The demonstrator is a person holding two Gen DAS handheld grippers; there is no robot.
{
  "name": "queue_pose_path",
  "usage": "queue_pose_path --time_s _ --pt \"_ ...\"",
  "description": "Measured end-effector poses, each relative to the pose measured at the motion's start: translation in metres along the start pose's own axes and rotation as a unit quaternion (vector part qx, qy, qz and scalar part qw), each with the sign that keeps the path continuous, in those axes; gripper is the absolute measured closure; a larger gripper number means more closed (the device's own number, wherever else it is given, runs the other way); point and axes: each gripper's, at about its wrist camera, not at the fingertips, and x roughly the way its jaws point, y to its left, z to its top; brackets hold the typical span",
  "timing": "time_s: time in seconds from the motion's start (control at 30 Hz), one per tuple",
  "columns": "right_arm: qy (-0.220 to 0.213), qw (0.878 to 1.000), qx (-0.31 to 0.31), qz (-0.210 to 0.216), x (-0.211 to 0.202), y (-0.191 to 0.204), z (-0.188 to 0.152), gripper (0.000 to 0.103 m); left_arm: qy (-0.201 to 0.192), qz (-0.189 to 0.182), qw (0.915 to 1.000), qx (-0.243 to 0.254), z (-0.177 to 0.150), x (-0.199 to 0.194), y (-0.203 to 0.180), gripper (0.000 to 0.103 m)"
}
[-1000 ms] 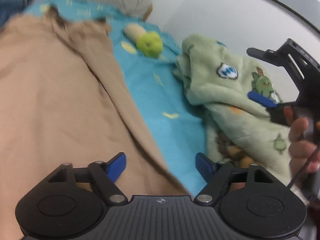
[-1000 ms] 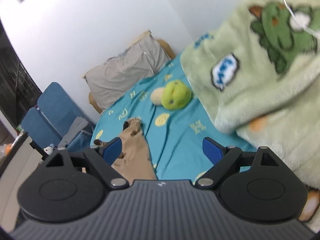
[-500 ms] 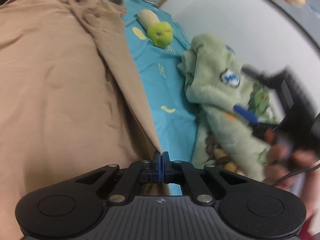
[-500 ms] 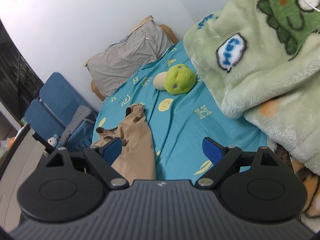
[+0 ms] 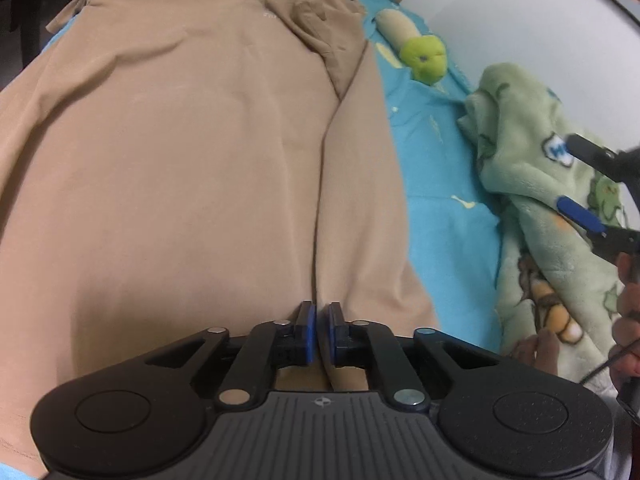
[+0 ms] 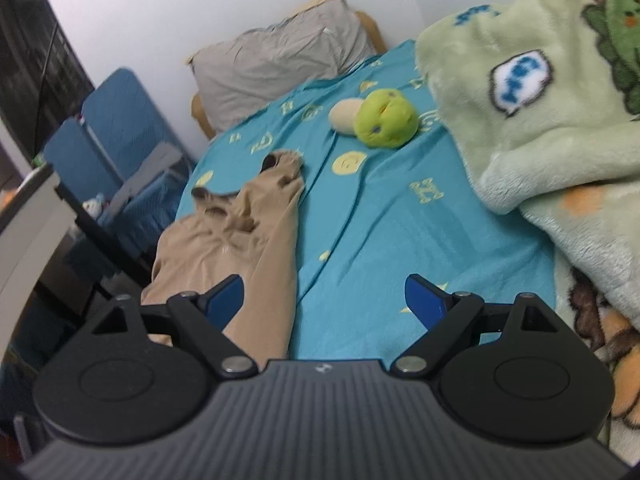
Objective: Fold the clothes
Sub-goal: 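Fold the grasped side over the shirt body with the left gripper, release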
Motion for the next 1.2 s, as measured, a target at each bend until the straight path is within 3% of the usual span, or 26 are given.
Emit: queue_pose_path --time_s 0.03,0.1,0.2,0.4,0.6,0.73,0.83,0.87,0.9,0.97,1.07,1.13,1.2 --pt "0.004 1.000 -0.002 0.004 0.001 0.002 -0.001 0.014 -0.007 -0.002 1.0000 0.006 0.000 -0.002 -0.003 0.088" --pt "0.009 1.000 -0.005 0.013 0.003 0.007 -0.002 0.014 -0.023 -0.006 0.9995 0.019 0.001 -0.008 -0.007 0.066" --pt "0.012 1.000 -0.010 0.016 0.003 0.017 -0.005 0.015 -0.060 -0.023 0.9979 0.012 0.007 -0.017 -0.008 0.044" --pt "0.015 1.000 -0.005 0.006 0.008 0.030 -0.013 0.015 -0.121 -0.029 0.9903 -0.061 0.075 -0.008 0.001 0.036" --pt "0.008 1.000 -0.021 -0.014 0.027 0.034 -0.012 0.015 -0.170 0.024 0.9818 -0.081 0.173 0.055 -0.004 0.035" --pt "0.010 1.000 -0.007 -0.025 0.049 0.026 -0.005 0.015 -0.161 0.023 0.9832 -0.084 0.212 0.103 0.001 0.035" --pt "0.013 1.000 0.008 -0.019 0.063 0.022 0.001 0.015 -0.168 0.035 0.9832 -0.063 0.228 0.132 -0.004 0.038" --pt "0.013 1.000 0.008 -0.019 0.065 0.022 0.002 0.015 -0.178 0.041 0.9820 -0.047 0.231 0.138 -0.007 0.047" --pt "0.013 1.000 0.007 -0.020 0.067 0.022 0.002 0.015 -0.186 0.049 0.9807 -0.033 0.235 0.143 -0.010 0.072" --pt "0.017 1.000 0.012 -0.019 0.070 0.021 0.002 0.015 -0.191 0.067 0.9791 -0.015 0.242 0.146 -0.016 0.100" --pt "0.020 0.999 0.034 -0.008 0.067 0.016 0.000 0.015 -0.211 0.066 0.9751 0.015 0.255 0.129 -0.024 0.100" --pt "0.020 0.999 0.040 -0.010 0.067 0.014 0.000 0.015 -0.222 0.112 0.9667 0.059 0.266 0.120 -0.031 0.100" --pt "0.021 0.999 0.045 -0.012 0.068 0.013 0.000 0.015 -0.204 0.160 0.9630 0.072 0.273 0.125 -0.030 0.100"
